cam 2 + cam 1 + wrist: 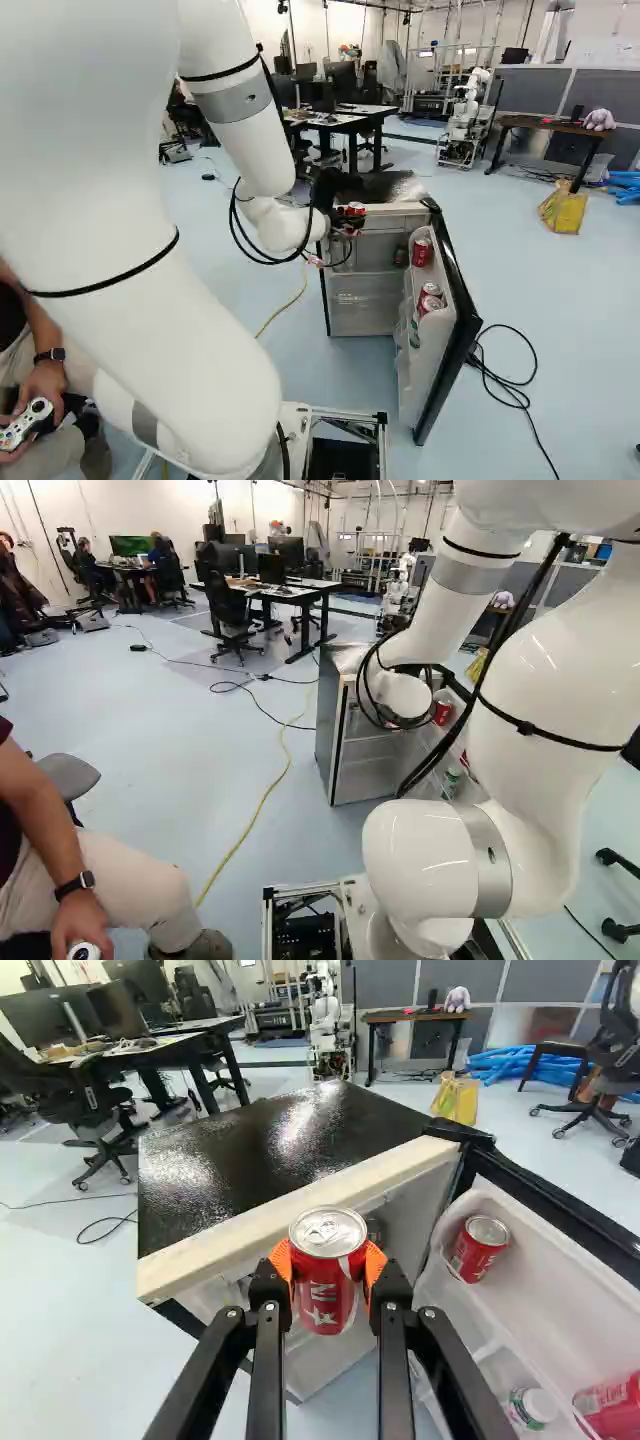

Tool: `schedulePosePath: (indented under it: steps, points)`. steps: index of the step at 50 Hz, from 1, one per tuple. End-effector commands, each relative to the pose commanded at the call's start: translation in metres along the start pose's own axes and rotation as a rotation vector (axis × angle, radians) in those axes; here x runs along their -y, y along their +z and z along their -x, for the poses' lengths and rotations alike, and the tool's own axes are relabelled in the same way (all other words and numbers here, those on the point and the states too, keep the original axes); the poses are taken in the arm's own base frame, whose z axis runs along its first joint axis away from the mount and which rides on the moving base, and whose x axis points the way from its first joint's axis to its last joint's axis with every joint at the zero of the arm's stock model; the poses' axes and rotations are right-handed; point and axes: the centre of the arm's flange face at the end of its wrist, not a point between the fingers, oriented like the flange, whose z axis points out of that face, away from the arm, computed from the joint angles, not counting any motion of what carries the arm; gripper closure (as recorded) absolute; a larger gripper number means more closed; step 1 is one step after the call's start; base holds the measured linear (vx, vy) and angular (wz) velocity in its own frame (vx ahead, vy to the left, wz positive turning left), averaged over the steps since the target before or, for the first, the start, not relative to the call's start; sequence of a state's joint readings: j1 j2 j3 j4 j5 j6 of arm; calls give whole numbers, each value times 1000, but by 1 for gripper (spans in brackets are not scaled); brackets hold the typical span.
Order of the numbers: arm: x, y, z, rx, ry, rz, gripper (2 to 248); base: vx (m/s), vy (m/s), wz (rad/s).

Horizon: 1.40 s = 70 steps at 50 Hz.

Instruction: Grab a drink from the fridge

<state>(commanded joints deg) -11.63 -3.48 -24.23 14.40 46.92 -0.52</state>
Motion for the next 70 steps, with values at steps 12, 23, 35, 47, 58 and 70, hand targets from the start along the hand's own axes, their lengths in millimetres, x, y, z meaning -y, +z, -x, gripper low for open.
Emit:
schedulePosePath:
  steps: [12, 23, 35, 47, 58, 70]
  points:
    - [-3, 7, -12, 18, -43, -38, 161, 0, 0, 0]
    - [-5, 13, -24, 33, -85, -70, 161, 0, 0, 0]
    - [-5, 10, -34, 25, -104, -86, 161, 0, 0, 0]
    - [-4, 3, -44, -3, -103, -90, 161, 0, 0, 0]
    - [-2, 0, -55, -30, -101, -94, 161, 0, 0, 0]
    - [1, 7, -64, -43, -101, -98, 161, 0, 0, 0]
